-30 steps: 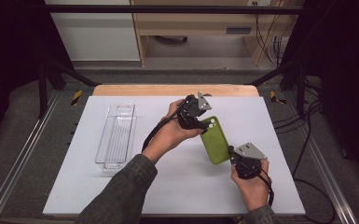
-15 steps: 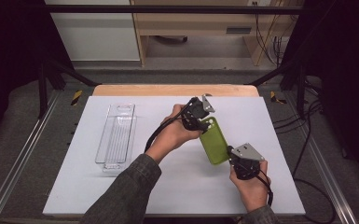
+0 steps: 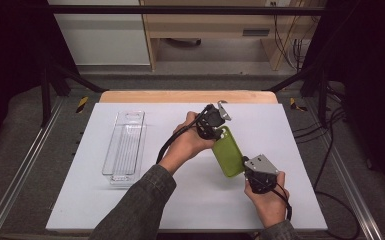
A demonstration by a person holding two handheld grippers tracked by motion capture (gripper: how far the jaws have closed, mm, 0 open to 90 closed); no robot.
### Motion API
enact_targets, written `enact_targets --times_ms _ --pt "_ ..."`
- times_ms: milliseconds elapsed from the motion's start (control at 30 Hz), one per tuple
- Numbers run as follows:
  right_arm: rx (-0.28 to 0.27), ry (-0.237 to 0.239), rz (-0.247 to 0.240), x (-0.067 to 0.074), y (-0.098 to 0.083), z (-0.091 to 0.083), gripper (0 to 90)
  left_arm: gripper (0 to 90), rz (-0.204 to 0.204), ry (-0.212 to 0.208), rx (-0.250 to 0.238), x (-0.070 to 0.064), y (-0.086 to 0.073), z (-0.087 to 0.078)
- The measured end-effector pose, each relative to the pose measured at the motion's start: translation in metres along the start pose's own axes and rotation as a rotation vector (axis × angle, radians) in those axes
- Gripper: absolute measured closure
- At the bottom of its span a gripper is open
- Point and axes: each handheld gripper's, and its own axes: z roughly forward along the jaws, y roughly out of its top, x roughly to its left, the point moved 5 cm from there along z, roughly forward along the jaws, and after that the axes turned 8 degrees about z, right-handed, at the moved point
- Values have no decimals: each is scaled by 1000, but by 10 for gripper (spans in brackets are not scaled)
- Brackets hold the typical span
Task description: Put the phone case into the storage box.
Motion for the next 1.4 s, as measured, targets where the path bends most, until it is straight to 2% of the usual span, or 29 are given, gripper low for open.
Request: enact_targets --times_ms 367,600,767,900,1100,1300,1400 --pt "-8 -11 -18 0 1 -1 882 741 12 -8 15 0 -3 -1" --pt "-13 -17 -35 3 2 -3 882 798 22 1 34 1 -5 -1" --pt "-16 -21 -48 5 2 -3 882 848 31 12 70 1 -8 0" --pt "-16 -18 -57 6 2 -3 882 866 53 34 100 0 -10 2" --pt "-11 -1 -64 8 2 -2 880 873 57 52 94 0 -11 2" --pt "-14 39 -60 10 -1 1 864 875 74 78 101 -1 -13 2" --pt "-20 62 -45 11 -1 2 772 876 74 90 98 0 -14 2"
